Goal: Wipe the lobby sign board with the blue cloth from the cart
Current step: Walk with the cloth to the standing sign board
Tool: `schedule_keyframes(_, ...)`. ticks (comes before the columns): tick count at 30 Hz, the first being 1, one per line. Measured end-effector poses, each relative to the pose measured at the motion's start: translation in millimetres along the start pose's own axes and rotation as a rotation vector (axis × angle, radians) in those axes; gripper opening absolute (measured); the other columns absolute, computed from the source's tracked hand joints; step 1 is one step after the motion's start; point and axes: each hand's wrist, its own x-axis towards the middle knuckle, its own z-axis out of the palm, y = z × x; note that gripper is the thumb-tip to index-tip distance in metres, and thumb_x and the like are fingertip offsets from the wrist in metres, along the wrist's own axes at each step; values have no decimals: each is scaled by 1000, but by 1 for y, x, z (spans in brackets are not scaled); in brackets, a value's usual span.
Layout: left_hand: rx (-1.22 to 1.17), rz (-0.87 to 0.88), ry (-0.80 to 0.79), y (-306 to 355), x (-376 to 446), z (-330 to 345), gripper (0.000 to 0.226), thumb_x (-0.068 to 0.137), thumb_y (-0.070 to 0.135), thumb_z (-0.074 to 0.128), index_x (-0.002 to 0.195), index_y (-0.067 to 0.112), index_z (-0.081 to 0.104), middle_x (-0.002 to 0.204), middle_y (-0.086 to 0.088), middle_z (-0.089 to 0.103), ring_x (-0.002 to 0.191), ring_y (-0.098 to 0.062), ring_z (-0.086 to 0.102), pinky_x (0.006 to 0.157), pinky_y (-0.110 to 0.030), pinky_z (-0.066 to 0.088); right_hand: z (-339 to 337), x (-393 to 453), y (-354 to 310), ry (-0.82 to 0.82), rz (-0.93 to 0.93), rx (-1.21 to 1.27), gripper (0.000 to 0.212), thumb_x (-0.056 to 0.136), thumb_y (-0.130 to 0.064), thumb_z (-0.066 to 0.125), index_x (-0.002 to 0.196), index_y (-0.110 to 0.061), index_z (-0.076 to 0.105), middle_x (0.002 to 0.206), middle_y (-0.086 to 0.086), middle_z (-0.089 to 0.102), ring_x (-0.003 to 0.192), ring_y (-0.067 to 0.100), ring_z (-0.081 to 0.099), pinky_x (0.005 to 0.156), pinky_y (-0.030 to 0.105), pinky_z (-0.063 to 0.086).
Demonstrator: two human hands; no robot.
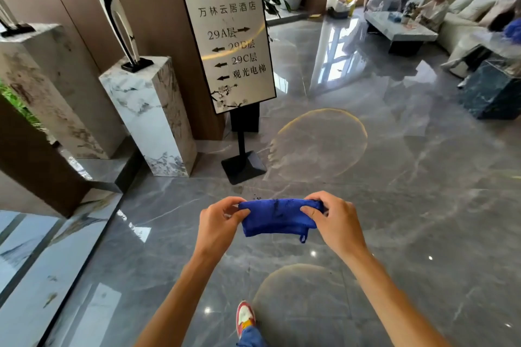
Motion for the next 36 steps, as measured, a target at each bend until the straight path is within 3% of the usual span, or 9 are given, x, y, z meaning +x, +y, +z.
schedule_keyframes(5,-46,5,19,-3,61,10,33,90,11,74,86,43,67,80,17,74,80,9,69,65,-2,49,15,66,5,17,-18,38,9,86,-17,74,88,-26,72,72,-18,68,74,-4,62,60,5,43)
schedule_keyframes(10,-37,11,39,-6,142,15,20,89,12,74,94,31,74,80,16,74,78,10,68,65,-1,48,35,146,7,31,-23,53,10,86,-16,73,89,-26,73,74,-17,69,76,-4,62,60,7,45)
schedule_keyframes(15,-38,13,68,-6,230,16,32,88,11,75,87,42,68,78,20,73,76,10,67,64,-1,48,53,239,5,-25,-32,42,12,87,-17,73,89,-29,71,74,-14,70,73,1,64,58,9,45)
schedule_keyframes(22,-67,-32,86,-12,333,13,16,88,10,75,96,24,76,79,11,75,77,8,68,64,-2,48,79,339,-3,-24,-53,47,11,85,-17,75,89,-27,72,72,-20,67,72,-6,62,58,4,42)
schedule_keyframes(27,-83,-45,73,-14,383,17,17,90,10,74,98,25,75,79,13,74,75,11,67,63,-1,47,89,393,-5,-10,-62,44,10,86,-15,75,92,-23,74,74,-16,69,75,-5,62,58,4,43)
schedule_keyframes(31,-117,-61,103,-17,419,21,19,89,6,74,101,20,79,74,7,78,70,4,70,64,-1,47,100,430,-4,9,-63,31,10,85,-15,76,93,-21,74,71,-24,64,75,-13,60,61,0,40)
schedule_keyframes(36,-129,-58,117,-17,462,37,37,88,4,73,89,41,75,70,18,76,69,4,71,62,0,46,107,486,9,-23,-72,15,8,86,-16,75,93,-21,74,72,-20,66,73,-9,59,60,2,40)
